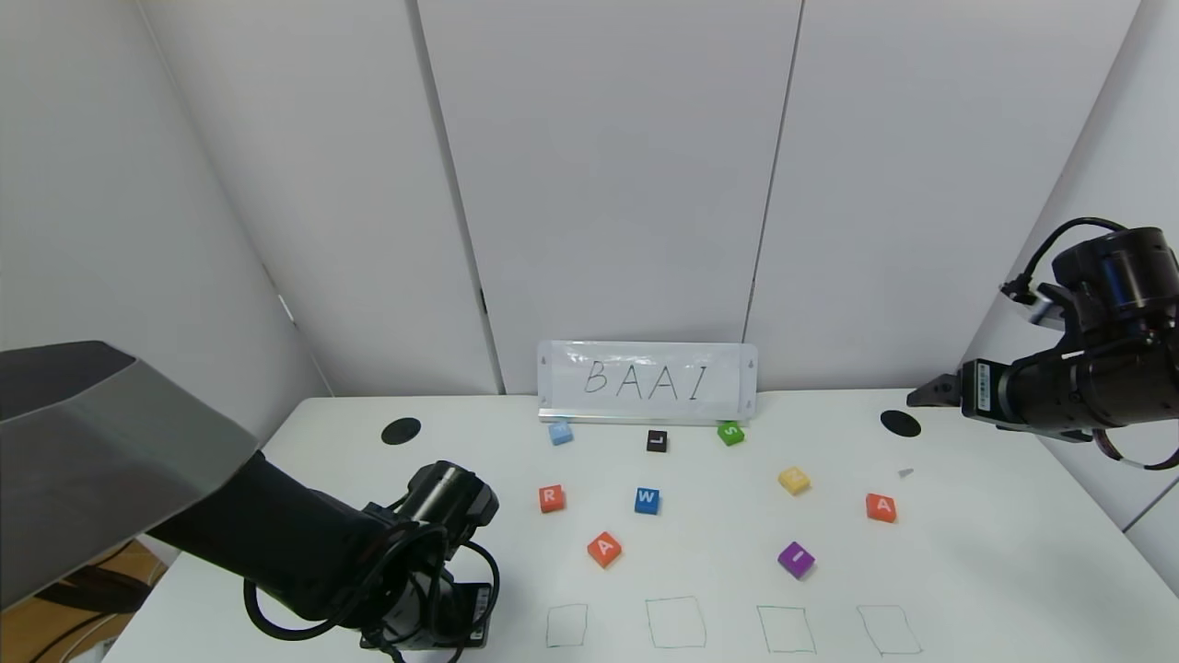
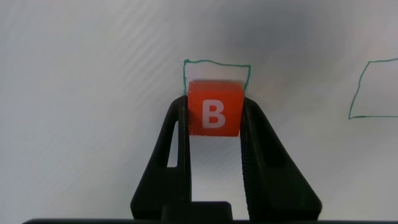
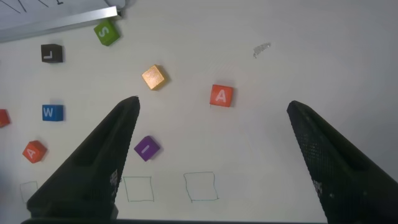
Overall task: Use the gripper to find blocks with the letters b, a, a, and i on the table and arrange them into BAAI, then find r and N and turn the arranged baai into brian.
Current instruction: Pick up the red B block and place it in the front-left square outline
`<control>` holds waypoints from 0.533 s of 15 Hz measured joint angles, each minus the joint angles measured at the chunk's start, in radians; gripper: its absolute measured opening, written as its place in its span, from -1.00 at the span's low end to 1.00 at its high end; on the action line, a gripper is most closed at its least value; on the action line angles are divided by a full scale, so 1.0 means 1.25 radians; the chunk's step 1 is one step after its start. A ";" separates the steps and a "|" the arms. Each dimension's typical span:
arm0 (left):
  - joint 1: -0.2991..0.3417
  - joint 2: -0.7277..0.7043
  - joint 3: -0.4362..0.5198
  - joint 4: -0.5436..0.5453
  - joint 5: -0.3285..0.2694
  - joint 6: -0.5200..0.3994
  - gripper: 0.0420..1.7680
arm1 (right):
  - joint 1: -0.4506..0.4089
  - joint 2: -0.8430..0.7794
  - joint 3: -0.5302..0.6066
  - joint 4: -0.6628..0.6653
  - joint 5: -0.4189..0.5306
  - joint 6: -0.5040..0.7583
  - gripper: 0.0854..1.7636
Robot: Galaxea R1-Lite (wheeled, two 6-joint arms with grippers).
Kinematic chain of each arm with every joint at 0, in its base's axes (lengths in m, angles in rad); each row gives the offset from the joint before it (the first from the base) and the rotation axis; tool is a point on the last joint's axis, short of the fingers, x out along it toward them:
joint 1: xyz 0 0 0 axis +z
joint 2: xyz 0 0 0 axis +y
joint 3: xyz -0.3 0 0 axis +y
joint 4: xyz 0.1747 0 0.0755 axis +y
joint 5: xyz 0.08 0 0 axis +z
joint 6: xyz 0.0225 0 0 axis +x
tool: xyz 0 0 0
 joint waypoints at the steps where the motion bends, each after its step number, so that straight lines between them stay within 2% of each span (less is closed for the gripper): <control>1: -0.002 0.001 0.000 0.000 0.000 0.000 -0.45 | 0.000 0.000 0.000 0.000 0.000 0.000 0.94; 8: -0.006 0.014 -0.002 -0.003 0.000 0.000 -0.45 | 0.001 0.000 0.000 0.000 0.000 0.001 0.94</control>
